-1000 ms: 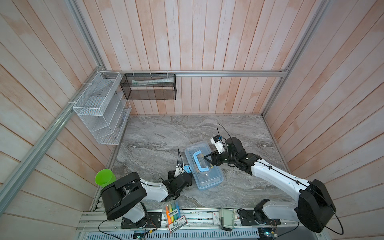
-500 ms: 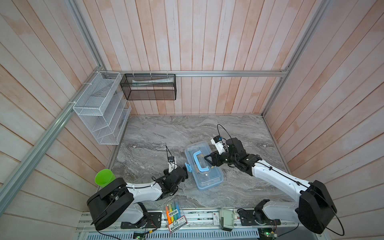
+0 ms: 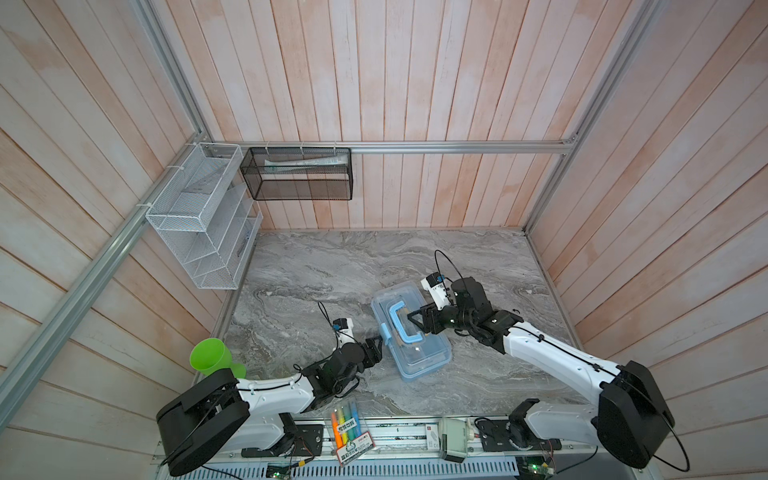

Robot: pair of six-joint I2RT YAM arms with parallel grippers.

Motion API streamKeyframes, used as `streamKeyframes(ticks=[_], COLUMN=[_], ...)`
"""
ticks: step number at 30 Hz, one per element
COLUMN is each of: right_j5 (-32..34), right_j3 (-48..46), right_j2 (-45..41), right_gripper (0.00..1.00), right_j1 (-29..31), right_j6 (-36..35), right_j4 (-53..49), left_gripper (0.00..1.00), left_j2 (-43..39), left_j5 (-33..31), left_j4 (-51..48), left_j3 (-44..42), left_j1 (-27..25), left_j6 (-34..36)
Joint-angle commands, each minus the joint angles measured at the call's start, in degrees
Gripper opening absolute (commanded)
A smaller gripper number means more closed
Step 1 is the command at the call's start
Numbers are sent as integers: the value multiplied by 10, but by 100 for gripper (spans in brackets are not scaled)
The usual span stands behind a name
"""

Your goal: Pack the tool kit

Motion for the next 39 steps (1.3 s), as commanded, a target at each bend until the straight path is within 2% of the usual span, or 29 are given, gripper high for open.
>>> streamKeyframes(ticks=[1,7,10,14,17,20,21,23,26,27,30,35,39], right_j5=[0,9,12,11,11,12,14,17,19,19,14,15,18], right_j3=[-22,-31,-34,-34,-34,-36,-36,-38,-42,-41,-37,-36,-37], right_j2=[0,-11,-12,-11,-13,-17,-19,-23,-22,-20,-12,-11,-12], right_gripper=[61,61,61,61,61,61,61,61,61,61,61,61,61], right_j1=[4,5,5,5,5,5,5,6,5,5,5,5,5], right_j6=[9,11,9,11,12,10,9,8,7,6,7,6,5], right_j4=[-39,-40,-38,-36,-35,-38,-40,-40,-35,-34,-34,-32,-38], left_gripper=[78,65,54,45,37,37,39,55,77,81,86,87,88], left_j2=[-22,-59,-45,-20,-14,-24,-32,-49,-70,-71,-50,17,63], left_j5=[15,-1,7,14,14,-13,-29,-58,-51,-42,-34,-38,-51], left_j4=[65,52,66,78,74,-20,-71,-175,-201,-190,-172,-109,-72], left_j3=[-16,-24,-24,-14,-5,17,28,41,26,19,16,24,30], left_j1=[-4,-4,-4,-4,-25,-25,-25,-27,-30,-30,-36,-58,-77], left_j6=[-22,-14,-14,-7,-2,18,25,26,45,57,93,169,198])
